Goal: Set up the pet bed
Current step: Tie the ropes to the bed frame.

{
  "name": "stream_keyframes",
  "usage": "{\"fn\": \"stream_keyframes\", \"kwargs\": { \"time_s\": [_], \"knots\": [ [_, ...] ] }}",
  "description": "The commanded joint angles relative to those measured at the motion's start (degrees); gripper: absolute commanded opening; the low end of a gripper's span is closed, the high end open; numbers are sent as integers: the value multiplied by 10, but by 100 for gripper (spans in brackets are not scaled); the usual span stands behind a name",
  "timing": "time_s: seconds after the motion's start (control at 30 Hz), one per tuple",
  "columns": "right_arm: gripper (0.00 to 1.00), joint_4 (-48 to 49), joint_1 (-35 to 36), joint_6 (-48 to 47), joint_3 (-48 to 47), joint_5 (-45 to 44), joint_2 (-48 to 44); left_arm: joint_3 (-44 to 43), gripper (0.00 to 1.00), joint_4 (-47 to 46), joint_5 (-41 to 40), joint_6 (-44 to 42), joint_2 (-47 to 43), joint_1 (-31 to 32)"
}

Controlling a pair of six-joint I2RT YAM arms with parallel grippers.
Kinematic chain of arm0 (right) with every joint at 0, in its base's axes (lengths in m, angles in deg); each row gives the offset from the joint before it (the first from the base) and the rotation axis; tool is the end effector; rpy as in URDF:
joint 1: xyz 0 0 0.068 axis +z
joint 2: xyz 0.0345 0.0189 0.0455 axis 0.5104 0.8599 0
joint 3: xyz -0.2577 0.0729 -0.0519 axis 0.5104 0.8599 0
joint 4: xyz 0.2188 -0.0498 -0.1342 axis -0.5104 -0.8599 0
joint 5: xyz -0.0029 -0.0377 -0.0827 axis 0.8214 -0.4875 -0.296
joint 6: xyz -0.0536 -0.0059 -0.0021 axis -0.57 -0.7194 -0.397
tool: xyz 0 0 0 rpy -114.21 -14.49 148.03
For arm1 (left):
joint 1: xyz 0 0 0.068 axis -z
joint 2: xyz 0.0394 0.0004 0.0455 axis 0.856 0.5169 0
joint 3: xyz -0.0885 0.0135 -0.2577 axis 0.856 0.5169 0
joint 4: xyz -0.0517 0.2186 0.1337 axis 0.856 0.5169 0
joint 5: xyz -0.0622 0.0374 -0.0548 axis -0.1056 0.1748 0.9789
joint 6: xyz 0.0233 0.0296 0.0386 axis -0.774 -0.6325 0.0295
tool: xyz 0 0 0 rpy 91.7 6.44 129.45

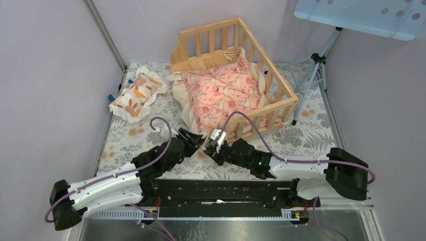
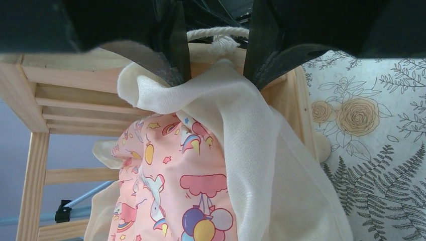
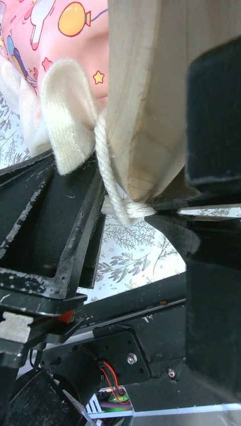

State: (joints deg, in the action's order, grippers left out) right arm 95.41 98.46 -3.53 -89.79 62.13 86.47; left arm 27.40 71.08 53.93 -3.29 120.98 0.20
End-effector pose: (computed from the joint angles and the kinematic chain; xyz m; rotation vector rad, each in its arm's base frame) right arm 0.1086 0.2599 0.2308 -0.9670 1.5046 0.8101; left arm 0.1038 -0.1410 0.2446 -0.7292 2.0358 -1.0391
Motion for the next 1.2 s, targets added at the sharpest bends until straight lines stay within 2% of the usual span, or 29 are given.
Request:
{"fn": "stream_keyframes", "kwargs": {
  "time_s": [0.0,0.2,0.4,0.73,0.83,1.07,1.17],
  "knots": [
    [10,100,-6,21,-8,-40,6,10,41,-12,33,0,-14,5],
    [10,105,-6,28,-18,-37,22,13,34,-12,36,2,-18,6],
    [10,109,-6,31,-21,-40,24,14,38,-8,35,3,-21,5],
    [10,110,-6,34,-20,-41,27,13,39,2,34,5,-32,5],
    [11,110,-6,34,-22,-39,29,13,33,0,34,5,-32,5],
    [12,97,-6,30,-24,-31,26,14,2,-5,31,6,-27,5],
    [22,82,-6,25,-20,-33,14,13,0,-1,27,6,-27,5]
  ]
}}
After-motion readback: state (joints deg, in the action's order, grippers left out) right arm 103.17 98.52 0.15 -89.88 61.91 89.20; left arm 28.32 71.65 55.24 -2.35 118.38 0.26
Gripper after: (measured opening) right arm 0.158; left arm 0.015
